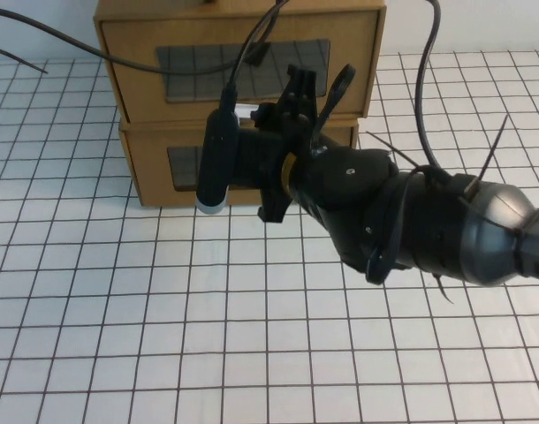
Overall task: Open the shoe box
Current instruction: 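Pull the top drawer of the cardboard box fully open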
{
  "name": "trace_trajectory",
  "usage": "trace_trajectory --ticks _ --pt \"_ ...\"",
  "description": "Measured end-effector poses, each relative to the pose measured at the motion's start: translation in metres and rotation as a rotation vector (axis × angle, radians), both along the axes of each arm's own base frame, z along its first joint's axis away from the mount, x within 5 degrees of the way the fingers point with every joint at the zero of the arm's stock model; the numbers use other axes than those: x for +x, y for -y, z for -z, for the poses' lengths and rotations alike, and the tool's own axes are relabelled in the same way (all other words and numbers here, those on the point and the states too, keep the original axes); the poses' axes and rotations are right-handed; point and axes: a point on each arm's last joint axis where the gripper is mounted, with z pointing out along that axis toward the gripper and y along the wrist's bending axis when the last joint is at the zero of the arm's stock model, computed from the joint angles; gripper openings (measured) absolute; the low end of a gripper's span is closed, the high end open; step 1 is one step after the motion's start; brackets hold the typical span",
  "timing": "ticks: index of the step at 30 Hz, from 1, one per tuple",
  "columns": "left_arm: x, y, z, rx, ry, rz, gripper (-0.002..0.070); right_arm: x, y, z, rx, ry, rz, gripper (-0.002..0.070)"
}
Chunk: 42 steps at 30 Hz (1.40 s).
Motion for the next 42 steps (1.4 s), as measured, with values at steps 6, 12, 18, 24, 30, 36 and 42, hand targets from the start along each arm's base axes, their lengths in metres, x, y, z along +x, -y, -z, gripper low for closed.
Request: trace_trajectory --ticks 6,12,18,24,30,36,42 --pt "0.0 0.0 0.0 0.002 0.002 0.002 -0.0002 0.022 -0.007 0.014 -0.007 -0.009 0.019 0.0249" --pt "0.0 0.0 0.0 0.004 0.005 0.005 -0.0002 0.032 -0.015 0.021 -0.015 -0.004 0.019 0.0253" --pt "0.0 0.0 0.0 0.006 0.007 0.007 -0.0002 0.041 -0.014 0.023 -0.02 0.002 0.028 0.0253" --pt "0.0 0.0 0.0 0.007 0.009 0.009 -0.0002 0.046 -0.012 0.026 -0.051 0.007 0.017 0.0234" --pt "0.0 0.0 0.0 0.008 0.01 0.01 -0.0002 0.049 -0.017 0.03 -0.056 0.009 0.005 0.0221" --pt "0.0 0.0 0.0 0.01 0.011 0.011 -0.0002 0.053 -0.02 0.028 -0.054 0.023 0.016 0.0218" --pt "0.0 0.0 0.0 0.012 0.014 0.014 -0.0002 0.055 -0.02 0.029 -0.112 0.05 0.006 0.0191"
